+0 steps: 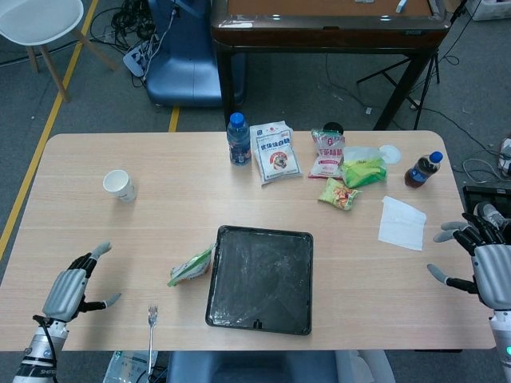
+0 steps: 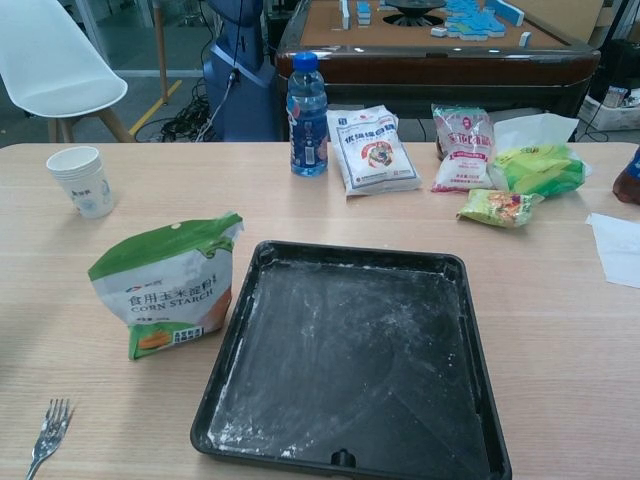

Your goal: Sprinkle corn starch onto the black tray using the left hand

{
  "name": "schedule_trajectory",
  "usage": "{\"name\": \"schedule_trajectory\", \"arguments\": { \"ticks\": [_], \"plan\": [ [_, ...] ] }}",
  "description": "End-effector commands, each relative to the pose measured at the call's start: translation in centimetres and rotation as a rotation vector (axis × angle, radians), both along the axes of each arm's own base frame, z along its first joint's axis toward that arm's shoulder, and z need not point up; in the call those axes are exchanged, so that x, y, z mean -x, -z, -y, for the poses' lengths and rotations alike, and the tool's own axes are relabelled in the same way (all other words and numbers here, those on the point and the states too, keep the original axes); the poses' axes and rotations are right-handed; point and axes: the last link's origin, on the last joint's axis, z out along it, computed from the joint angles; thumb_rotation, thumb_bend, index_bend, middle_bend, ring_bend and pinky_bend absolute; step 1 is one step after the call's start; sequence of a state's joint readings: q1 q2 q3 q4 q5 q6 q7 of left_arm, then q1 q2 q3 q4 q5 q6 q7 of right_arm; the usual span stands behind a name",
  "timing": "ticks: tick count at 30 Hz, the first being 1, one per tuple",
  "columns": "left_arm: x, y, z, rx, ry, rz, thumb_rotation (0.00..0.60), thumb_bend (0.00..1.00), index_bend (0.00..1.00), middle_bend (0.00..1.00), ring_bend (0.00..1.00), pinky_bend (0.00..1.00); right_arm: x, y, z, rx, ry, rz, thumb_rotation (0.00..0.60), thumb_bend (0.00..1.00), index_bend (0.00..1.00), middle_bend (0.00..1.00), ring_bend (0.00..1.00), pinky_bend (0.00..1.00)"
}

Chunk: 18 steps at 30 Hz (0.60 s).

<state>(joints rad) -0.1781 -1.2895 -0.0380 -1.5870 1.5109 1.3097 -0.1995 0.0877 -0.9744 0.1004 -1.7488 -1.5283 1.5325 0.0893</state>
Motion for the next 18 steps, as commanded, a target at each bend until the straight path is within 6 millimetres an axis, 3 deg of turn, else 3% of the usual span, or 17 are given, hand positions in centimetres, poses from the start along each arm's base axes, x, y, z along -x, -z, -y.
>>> {"name": "schedule_trajectory", "arguments": {
  "ticks": [1, 18],
  "plan": [
    [-0.8, 1.4, -0.6, 0.063, 0.045, 0.043, 0.6, 0.14, 0.0, 0.12, 0.16, 0.14, 0.0, 0.0, 0.0, -0.001, 0.001, 0.001, 0.6, 0.14, 0.44, 0.34, 0.15, 0.18],
    [-5.2, 9.3, -3.5, 0.148, 0.12, 0.048, 0.6, 0.13, 0.0, 0.12, 0.16, 0.15, 0.6, -0.2, -0.6, 0.0, 0.034, 0.004, 0.6, 0.14, 0.44, 0.34, 0.15, 0.18]
  ]
}}
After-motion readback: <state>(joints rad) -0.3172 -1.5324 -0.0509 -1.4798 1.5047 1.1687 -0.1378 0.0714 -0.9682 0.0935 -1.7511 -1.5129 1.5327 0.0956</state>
